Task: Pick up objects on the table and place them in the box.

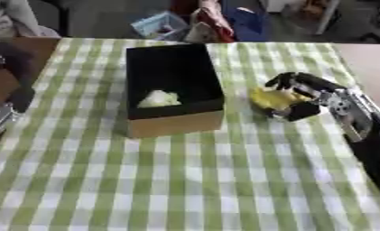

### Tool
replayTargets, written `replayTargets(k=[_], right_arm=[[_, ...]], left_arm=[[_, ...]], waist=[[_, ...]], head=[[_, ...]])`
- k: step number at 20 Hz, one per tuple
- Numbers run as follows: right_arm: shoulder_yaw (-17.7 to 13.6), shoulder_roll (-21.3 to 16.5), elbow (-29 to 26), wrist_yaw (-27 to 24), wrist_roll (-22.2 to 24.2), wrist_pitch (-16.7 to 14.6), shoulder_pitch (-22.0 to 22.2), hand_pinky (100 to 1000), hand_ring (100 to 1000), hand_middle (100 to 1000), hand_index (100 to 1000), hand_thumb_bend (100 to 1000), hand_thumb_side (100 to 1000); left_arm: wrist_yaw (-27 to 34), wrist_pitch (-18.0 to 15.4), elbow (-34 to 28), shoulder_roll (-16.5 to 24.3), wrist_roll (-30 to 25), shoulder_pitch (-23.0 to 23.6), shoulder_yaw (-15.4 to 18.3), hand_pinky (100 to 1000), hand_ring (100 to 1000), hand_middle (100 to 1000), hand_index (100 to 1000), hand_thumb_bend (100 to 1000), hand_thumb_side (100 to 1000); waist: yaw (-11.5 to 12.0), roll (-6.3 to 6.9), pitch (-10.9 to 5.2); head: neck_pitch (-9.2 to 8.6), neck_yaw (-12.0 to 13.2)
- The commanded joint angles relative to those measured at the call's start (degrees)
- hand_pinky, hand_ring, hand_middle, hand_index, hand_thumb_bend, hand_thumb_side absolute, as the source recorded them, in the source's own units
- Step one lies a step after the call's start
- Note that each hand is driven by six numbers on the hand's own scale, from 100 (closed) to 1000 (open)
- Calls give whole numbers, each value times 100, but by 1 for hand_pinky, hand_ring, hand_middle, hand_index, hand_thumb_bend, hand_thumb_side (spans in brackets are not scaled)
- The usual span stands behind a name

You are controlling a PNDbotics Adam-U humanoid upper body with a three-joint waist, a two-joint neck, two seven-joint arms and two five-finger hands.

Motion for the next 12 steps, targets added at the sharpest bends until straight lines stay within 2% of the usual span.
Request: replayTargets(k=[1, 6, 10, 11, 12], right_arm=[[-120, -119, 109, 212, -160, 44, -101, 782, 759, 787, 862, 361, 533], [-218, -164, 261, 373, -415, 136, -52, 765, 725, 755, 835, 328, 500], [-256, -181, 314, 433, -655, 175, -11, 740, 647, 682, 775, 242, 415], [-260, -183, 318, 437, -720, 173, -4, 732, 609, 638, 742, 189, 371], [-266, -185, 314, 428, -785, 165, 1, 728, 593, 618, 726, 175, 354]], left_arm=[[-29, -2, -121, 88, -13, -27, 88, 617, 507, 558, 769, 268, 399], [-56, -5, -106, 82, -22, -5, 90, 617, 506, 557, 769, 265, 402], [-85, -11, -85, 80, -29, 7, 90, 617, 506, 557, 769, 264, 404], [-90, -13, -81, 80, -27, 9, 91, 616, 506, 557, 769, 263, 404], [-92, -14, -78, 81, -25, 10, 93, 617, 506, 557, 769, 263, 404]], waist=[[0, 13, -68], [-18, 11, -69], [-19, 11, -68], [-19, 11, -68], [-20, 11, -68]], head=[[4, -19], [-4, -10], [-8, -8], [-8, -7], [-9, -6]])
